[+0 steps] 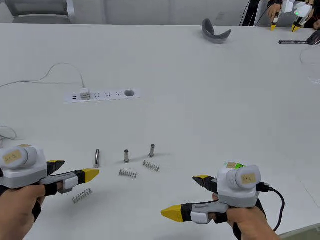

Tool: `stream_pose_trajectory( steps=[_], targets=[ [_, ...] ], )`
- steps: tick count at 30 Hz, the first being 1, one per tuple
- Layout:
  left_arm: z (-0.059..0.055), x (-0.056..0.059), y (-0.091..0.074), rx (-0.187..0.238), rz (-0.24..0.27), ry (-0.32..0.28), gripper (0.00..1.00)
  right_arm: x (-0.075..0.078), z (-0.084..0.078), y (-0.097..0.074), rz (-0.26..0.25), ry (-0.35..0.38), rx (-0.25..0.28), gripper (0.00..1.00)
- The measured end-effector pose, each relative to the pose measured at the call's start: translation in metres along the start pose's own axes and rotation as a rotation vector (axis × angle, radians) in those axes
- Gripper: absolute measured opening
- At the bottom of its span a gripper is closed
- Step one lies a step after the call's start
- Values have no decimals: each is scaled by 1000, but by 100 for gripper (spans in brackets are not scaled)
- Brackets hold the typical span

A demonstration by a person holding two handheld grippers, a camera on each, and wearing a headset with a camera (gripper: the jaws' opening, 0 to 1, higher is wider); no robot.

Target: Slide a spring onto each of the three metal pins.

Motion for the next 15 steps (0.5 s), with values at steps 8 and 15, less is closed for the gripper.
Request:
stream_pose_trajectory(
  steps=[8,15],
  targets=[
    [0,-9,12,-10,13,8,73,-1,-3,-2,-3,7,-3,96],
    [2,-21,25,-6,35,-5,67,-3,-5,-1,0,2,-11,96]
  ],
)
Point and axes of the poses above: the centre of the closed fingertips' face, and the gripper's own axes: y roughly forward along the fingers, x roughly to its right, z roughly out of its top, the point moved 1 cm from there along -y, roughly backward along the fingers, and after that the axes turned 13 degrees about x, right-handed, at the moved point
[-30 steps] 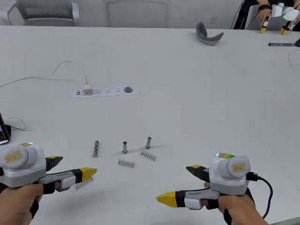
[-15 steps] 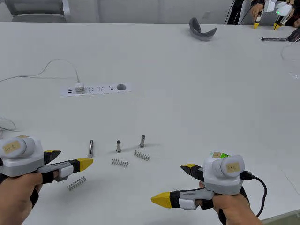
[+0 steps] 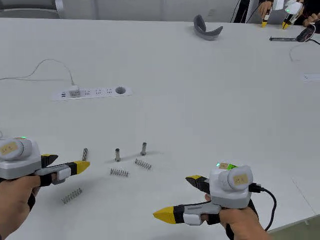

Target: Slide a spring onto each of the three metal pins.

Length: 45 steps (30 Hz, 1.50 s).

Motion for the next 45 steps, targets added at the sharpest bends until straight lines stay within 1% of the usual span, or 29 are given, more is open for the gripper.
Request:
stream_pose_trajectory(
  steps=[4,8,11,14,18,22,28,31,33,35,38,39,41,43,44,45],
  targets=[
    [-1,-3,7,-5,10,1,62,-1,1,2,2,1,2,96],
    [-4,-7,16,-9,25,-11,54,-2,2,3,5,3,3,95],
    [-7,-9,22,-21,31,-32,49,-2,2,3,4,2,-1,95],
    [-7,-10,28,-17,33,-40,44,-1,2,3,2,5,-1,95],
    [-8,-16,36,-10,48,-78,35,1,0,2,-6,17,-9,94],
    [-8,-19,43,-6,62,-108,30,1,-1,2,-13,36,-2,94],
    [-9,-19,54,-8,73,-118,26,-2,-6,2,-9,46,-14,94],
    [-10,-16,58,-15,72,-105,24,-1,-5,2,-10,47,-13,94],
    [-13,-15,61,-27,74,-84,22,0,-5,3,-12,48,-13,94],
    [-15,-16,62,-34,84,-51,20,1,-4,3,-13,45,-13,94],
    [-20,-13,65,-47,72,-40,18,1,-3,3,-15,47,-11,94],
    [-18,-16,67,-30,76,-16,16,1,-3,3,-15,49,-10,94],
    [-21,-17,67,-48,85,4,12,1,-3,3,-10,61,-10,94],
    [-20,-16,68,-51,75,9,12,1,-3,3,-11,60,-9,94],
    [-20,-16,68,-57,72,26,12,1,-4,3,-11,59,-10,94],
    [-20,-16,67,-71,61,78,12,0,-4,3,-9,61,-10,94]
  ],
)
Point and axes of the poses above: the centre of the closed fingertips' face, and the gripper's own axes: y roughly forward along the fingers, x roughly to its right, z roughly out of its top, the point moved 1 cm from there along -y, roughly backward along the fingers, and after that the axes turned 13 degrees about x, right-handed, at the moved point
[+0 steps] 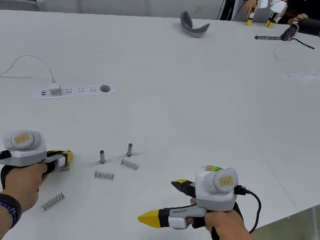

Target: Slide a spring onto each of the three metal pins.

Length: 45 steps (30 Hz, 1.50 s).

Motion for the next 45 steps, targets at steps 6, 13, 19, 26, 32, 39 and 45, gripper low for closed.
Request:
stream_pose_trajectory(
  steps=[6,13,19,26,32,39,45],
  targets=[
    [-3,3,-4,-58,-32,149,11,-1,-1,-1,6,0,-1,94],
    [-5,5,-4,-107,-39,302,9,-2,-1,0,8,1,0,93],
    [-4,6,1,-125,-41,364,9,-4,-1,1,12,0,0,93],
    [-4,6,-1,-130,-29,322,8,-5,0,2,12,-1,1,93],
    [-8,8,-9,-125,-19,234,7,-5,4,3,10,-6,14,93],
    [0,11,-22,-86,-20,214,7,0,4,-2,-5,-2,24,93],
    [3,11,-31,-71,-15,191,7,1,4,-4,-7,-1,29,93]
  ],
)
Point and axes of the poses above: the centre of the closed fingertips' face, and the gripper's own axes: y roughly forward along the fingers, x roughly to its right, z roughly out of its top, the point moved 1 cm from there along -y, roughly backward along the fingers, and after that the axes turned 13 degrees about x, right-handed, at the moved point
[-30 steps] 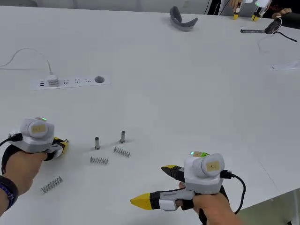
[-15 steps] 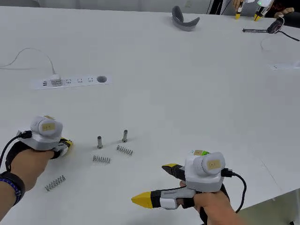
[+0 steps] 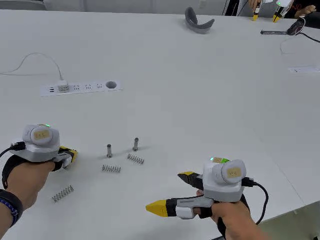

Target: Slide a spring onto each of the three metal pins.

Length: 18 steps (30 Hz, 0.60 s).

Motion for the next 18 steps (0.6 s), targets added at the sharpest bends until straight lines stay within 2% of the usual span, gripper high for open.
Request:
stream_pose_trajectory(
  steps=[18],
  targets=[
    [2,1,-25,19,14,-10,7,-3,3,1,12,-17,4,94]
  ],
)
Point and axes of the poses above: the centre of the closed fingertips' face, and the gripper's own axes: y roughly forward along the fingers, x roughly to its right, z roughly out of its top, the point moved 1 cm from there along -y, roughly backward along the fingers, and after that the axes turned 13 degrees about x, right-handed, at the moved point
